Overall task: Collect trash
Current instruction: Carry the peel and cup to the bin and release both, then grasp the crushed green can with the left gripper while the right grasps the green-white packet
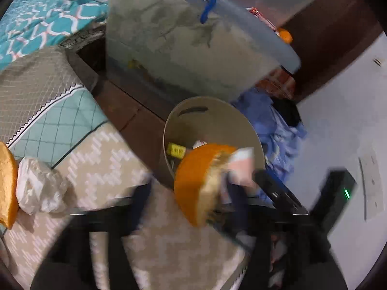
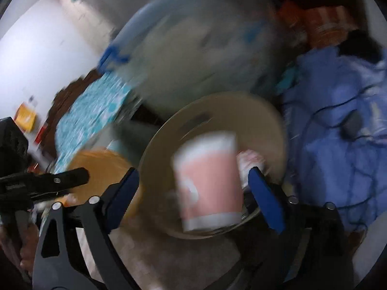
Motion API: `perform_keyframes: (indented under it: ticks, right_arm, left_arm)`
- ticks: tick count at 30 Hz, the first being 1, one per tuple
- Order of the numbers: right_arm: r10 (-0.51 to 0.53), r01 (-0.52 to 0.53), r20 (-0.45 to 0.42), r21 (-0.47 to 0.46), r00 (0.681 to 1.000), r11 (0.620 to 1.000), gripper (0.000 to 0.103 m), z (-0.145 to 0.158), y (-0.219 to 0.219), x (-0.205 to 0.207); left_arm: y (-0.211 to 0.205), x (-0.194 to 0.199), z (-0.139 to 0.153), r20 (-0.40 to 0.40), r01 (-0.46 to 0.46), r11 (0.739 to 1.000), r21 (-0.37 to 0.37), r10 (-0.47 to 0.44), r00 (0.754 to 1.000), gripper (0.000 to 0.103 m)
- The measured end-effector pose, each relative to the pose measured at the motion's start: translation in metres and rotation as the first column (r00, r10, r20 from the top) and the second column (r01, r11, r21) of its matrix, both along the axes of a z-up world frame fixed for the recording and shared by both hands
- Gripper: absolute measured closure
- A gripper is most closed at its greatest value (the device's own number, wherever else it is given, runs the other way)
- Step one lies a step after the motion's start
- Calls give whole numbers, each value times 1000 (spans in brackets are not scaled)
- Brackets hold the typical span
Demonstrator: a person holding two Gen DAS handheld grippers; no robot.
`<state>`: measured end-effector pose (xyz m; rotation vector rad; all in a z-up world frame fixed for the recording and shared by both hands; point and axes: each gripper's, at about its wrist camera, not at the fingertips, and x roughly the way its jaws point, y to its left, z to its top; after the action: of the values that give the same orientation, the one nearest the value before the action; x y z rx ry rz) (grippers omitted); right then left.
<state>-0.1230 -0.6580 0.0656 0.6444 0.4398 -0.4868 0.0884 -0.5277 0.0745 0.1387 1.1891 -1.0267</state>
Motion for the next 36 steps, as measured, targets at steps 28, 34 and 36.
perform_keyframes:
  ticks: [28,34,36]
  right_arm:
    - [748,-748,-26,-46,664,662,39,43,305,208]
    - [815,-804,-44,141,577,577,58,11,333,221]
    - [867,-858,-40,125,497,498,57,13,345,207]
  left_arm:
    - [373,70,4,58,-489,863,-127,498,865,32]
    - [357,95,-36,3,-448,893,-46,449,894,62]
    - [374,84,-34,8,-431,900,-68,432,902,63]
